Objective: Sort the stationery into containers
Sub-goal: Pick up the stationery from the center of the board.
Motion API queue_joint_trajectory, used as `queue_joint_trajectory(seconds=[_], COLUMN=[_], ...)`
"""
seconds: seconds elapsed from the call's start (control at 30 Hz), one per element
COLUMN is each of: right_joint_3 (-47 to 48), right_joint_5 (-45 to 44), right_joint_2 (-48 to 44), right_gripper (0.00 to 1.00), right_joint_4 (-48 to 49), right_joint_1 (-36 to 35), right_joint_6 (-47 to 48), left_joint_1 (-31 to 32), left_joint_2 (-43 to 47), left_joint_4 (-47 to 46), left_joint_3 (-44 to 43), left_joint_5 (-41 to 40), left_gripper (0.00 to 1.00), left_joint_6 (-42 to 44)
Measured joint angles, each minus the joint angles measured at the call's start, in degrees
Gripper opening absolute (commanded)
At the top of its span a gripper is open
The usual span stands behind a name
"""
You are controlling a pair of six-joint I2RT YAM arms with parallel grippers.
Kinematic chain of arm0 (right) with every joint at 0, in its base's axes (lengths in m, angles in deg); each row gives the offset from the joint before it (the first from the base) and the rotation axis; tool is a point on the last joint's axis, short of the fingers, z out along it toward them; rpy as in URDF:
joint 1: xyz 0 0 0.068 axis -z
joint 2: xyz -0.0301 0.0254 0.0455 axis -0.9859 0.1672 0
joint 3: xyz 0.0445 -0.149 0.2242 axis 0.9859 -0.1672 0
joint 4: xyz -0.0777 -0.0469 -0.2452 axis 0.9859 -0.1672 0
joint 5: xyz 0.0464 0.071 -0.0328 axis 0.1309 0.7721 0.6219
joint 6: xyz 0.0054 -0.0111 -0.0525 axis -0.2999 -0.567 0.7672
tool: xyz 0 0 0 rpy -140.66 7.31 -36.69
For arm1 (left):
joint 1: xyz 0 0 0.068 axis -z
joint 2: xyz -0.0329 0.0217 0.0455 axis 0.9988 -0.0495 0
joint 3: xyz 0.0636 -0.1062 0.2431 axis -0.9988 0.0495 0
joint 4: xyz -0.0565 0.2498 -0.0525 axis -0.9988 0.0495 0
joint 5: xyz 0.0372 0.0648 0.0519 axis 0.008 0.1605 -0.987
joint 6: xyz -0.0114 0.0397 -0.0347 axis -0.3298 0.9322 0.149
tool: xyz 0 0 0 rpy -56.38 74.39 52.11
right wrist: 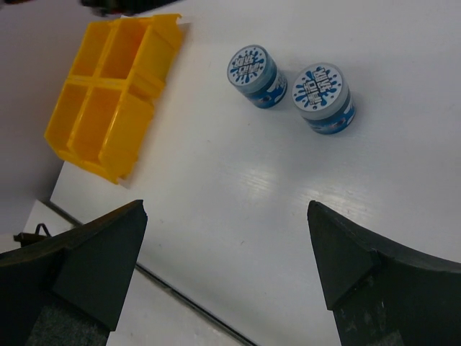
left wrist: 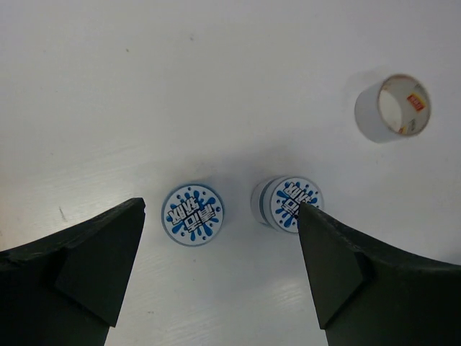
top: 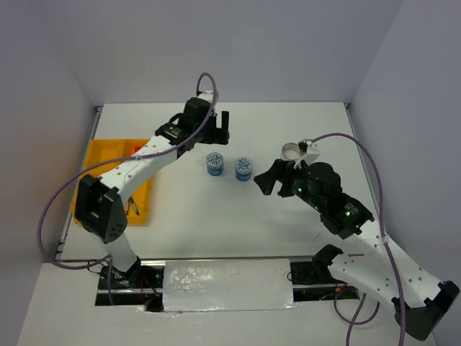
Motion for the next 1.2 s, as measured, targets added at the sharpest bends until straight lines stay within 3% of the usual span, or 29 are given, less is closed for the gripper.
queue_joint_trajectory(seconds=[0.2,0.5,0.67,0.83,0.87,0.93,1.0,1.03,1.07,1.2], right_joint_3=[-1.3,-1.3,-1.3,-1.3,-1.3,-1.3,-1.3,-1.3,-1.3,-1.3], right_joint_5=[4.0,6.3,7.0,7.4,7.5,7.6,7.8,7.8,7.8,7.8], right_joint_2=[-7.9,-11.2,-10.9,-10.1,-10.0,-9.8,-9.6,-9.6,-9.6,-9.4], right_gripper=[1.0,1.0,1.0,1.0,1.0,1.0,1.0,1.0,1.0,1.0], right_joint_4=[-2.8,-3.6,-3.6,-3.6,-3.6,-3.6,-3.6,-3.6,-3.6,-3.6], right_joint_1=[0.0,0.0,0.0,0.0,0.0,0.0,0.0,0.0,0.0,0.0], right_joint_6=[-0.2,-0.2,-0.2,-0.2,-0.2,-0.2,-0.2,-0.2,-0.2,-0.1], left_joint_1=[2.0,2.5,2.5,2.5,2.5,2.5,2.5,2.4,2.4,2.1], left_joint_2=[-10.4,-16.3,-17.9,-18.7,-18.7,-18.7,-18.7,-18.7,-18.7,-18.2], left_joint_4=[0.0,-0.6,-1.1,-1.4,-1.4,-1.5,-1.6,-1.6,-1.7,-0.9], left_joint_3=[-0.5,-0.3,0.7,2.3,2.7,2.9,2.9,3.0,3.1,3.1], left_joint_5=[-0.8,-3.2,-3.3,-3.7,-3.7,-4.0,-4.2,-4.2,-4.3,-4.9], left_gripper=[0.99,0.99,0.88,0.84,0.73,0.68,0.37,0.11,0.02,0.0], left_joint_6=[0.0,0.0,-0.4,-0.4,-0.4,-0.6,-0.4,-0.4,-0.4,-0.4])
